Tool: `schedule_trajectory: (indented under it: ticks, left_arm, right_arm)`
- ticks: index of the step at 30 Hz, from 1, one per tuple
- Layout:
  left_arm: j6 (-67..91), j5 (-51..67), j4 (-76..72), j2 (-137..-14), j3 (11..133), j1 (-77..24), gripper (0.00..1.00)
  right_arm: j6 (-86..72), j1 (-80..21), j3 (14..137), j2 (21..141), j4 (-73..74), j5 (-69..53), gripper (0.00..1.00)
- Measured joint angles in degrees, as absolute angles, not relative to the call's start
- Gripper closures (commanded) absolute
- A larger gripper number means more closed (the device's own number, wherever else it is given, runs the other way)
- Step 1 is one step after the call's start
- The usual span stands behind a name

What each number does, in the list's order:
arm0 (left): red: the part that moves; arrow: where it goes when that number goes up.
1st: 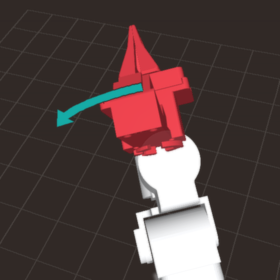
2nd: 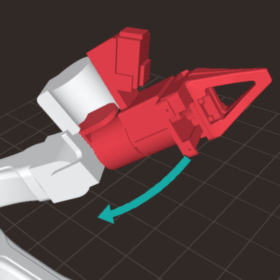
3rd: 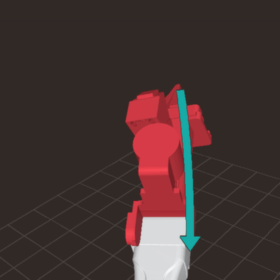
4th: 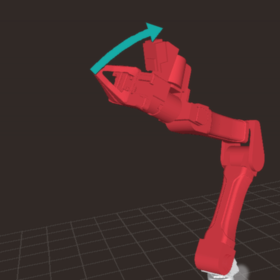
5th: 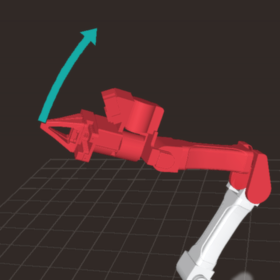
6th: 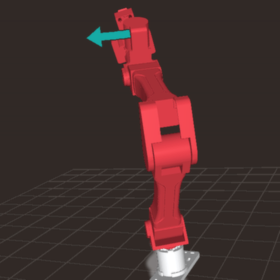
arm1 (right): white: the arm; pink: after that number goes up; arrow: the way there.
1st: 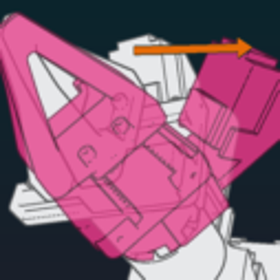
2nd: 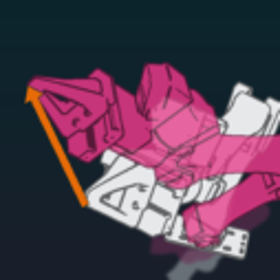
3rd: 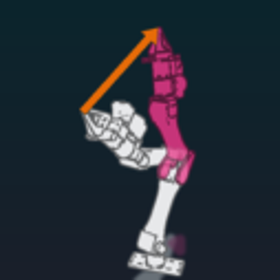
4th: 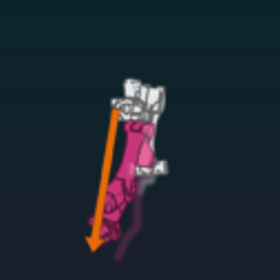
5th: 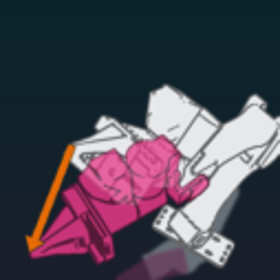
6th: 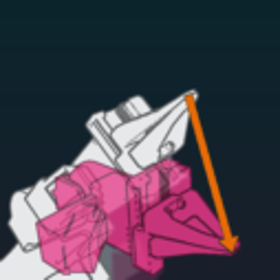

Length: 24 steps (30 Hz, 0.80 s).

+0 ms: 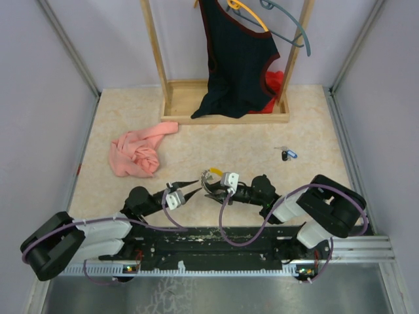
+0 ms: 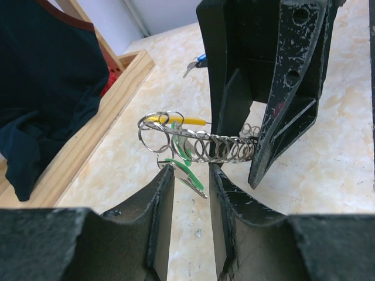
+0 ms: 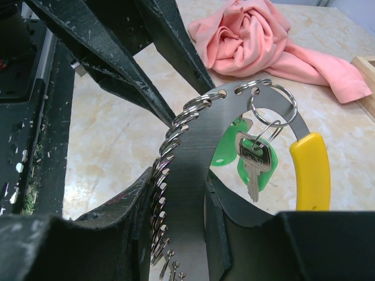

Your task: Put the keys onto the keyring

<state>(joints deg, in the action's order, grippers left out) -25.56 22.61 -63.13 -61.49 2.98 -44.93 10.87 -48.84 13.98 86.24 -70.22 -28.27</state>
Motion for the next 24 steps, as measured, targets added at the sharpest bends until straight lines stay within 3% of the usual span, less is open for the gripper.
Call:
schedule_trajectory:
  ticks: [18,24]
  left_arm:
    - [-25.32,24.23,-66.35,-63.53,3.84,-44.93,0.66]
    - [-25.26,24.29,-67.35,-63.77,4.05,-45.04,0.72]
  right_arm:
    - [10.85,-48.84,13.98,86.24,-70.22,-28.38,1.00]
    - [10.79,-48.84,13.98,86.26,-70.24,-28.42,1.00]
